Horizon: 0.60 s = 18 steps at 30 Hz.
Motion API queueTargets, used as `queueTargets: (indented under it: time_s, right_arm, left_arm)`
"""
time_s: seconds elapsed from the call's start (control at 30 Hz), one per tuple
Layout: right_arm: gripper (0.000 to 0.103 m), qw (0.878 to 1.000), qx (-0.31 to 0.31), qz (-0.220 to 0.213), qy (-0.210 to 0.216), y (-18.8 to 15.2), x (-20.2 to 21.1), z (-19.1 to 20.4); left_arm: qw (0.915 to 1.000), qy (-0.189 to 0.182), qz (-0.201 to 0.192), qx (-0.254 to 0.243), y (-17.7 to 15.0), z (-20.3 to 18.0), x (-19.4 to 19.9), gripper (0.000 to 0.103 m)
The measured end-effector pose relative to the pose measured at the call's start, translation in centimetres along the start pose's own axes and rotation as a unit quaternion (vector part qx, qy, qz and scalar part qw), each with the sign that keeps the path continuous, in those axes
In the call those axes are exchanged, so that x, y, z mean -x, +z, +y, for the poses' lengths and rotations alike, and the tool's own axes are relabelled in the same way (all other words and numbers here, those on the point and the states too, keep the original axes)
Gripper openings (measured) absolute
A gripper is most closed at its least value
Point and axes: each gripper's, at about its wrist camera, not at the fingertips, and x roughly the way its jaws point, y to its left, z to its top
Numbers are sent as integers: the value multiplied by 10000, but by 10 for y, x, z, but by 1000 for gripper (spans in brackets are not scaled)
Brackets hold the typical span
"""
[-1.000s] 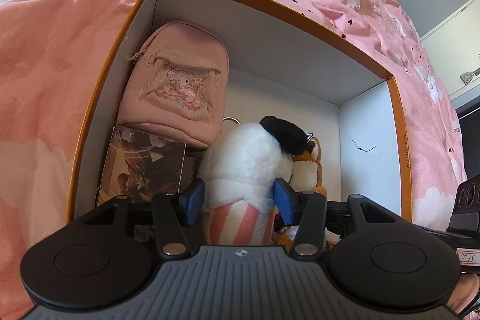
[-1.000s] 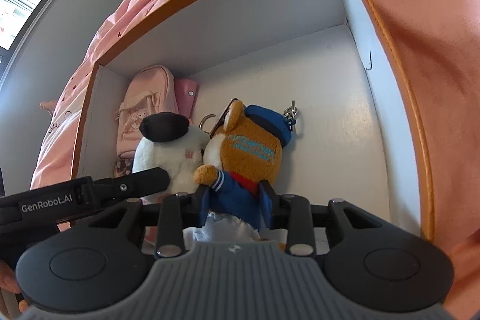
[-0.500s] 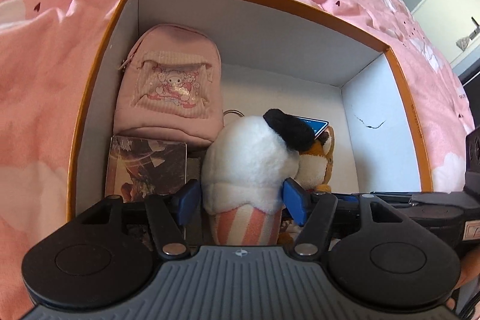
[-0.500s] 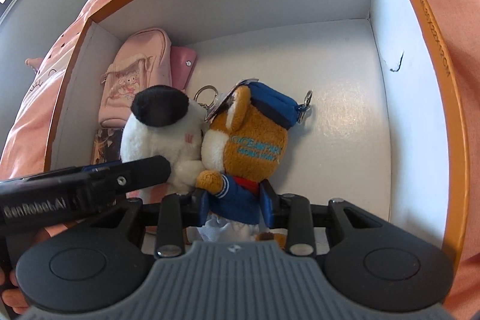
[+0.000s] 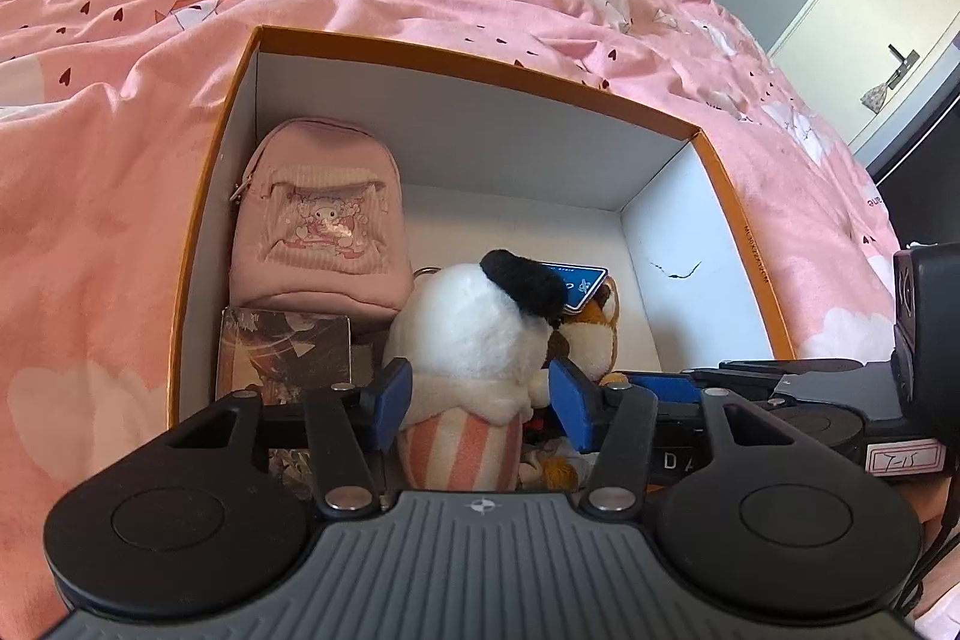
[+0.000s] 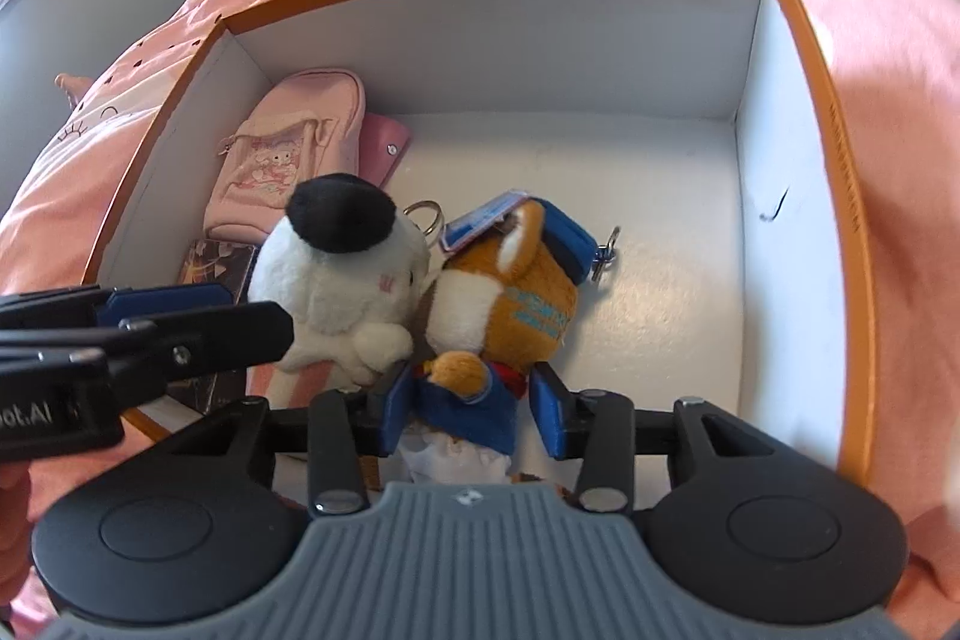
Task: Organize objects
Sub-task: 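Lower both plush toys into the box and open both tools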
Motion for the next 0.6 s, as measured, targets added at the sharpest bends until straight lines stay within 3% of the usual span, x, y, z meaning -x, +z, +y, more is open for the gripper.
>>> queueTargets:
  time_s: [0.17,0.33,0.37,0.43,0.6]
  right_arm:
    - [49,9994,250,-225,-100,1,9,5]
    - [48,9995,75,-41,-302,6,1,-4]
    - [46,9996,33,-2,-280,4,1,-9]
    - [30,9999,-131,83,28,-1,2,-20]
    - [25,9988,-286,102,394,-3,0,-23]
  left_arm:
    - [10000,26,-54,48,1,-2,1,48]
    - [9999,143,69,11,-1,-3,-8,41]
    - [9998,186,101,22,-2,-3,-10,37]
    - [9997,226,111,71,-4,0,-12,32]
    - [9995,234,123,181,-5,5,-9,26]
